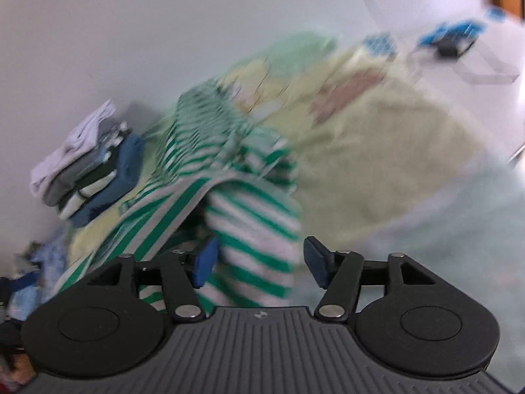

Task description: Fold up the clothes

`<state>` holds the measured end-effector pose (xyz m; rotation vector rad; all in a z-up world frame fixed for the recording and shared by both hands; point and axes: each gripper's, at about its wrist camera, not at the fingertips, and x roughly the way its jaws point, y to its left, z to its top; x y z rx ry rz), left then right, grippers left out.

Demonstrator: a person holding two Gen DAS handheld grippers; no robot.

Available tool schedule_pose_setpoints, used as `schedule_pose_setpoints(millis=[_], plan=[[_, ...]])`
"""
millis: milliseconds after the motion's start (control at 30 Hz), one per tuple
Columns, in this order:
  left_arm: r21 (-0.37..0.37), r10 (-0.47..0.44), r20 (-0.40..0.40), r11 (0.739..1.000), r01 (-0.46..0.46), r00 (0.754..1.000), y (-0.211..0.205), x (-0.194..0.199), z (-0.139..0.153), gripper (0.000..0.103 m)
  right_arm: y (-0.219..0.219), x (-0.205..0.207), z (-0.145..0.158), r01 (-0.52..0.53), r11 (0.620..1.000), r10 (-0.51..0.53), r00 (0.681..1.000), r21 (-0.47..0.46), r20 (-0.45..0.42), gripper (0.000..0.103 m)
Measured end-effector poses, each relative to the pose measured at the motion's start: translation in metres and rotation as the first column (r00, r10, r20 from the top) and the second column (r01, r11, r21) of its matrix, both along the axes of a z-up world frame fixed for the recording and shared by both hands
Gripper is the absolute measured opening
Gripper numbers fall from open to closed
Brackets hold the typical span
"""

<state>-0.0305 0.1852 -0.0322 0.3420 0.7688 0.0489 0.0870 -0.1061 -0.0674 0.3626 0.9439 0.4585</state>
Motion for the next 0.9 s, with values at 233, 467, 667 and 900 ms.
schedule_pose_setpoints(millis=[233,467,667,900], plan=[[-0.082,0.199,0.048,0.977,-0.194,0.979,0.040,0.022,0.023,0.102,0.014,0.023,0.002,0.055,0.995,-0.051,0.997,0.085,-0.051,0.012],[-0.030,0.105,0.106,0.994,-0.102,0.989,0.052,-0.021,0.055,0.102,0.010,0.036,0.085,0.020,0.982,-0.054,0.983,0.187,0.176,0.010],[0.043,0.060,0.028,0.997,-0.062,0.998,0.043,-0.028,0.031,0.102,0.030,0.044,0.122,0.001,1.000,0.006,0.925,-0.019,0.379,0.009],[0.142,-0.153,-0.047,0.977,0.158,0.987,0.005,-0.053,0.010,0.102,0.084,0.066,0.060,-0.041,0.897,0.211,0.915,-0.441,0.345,0.009]])
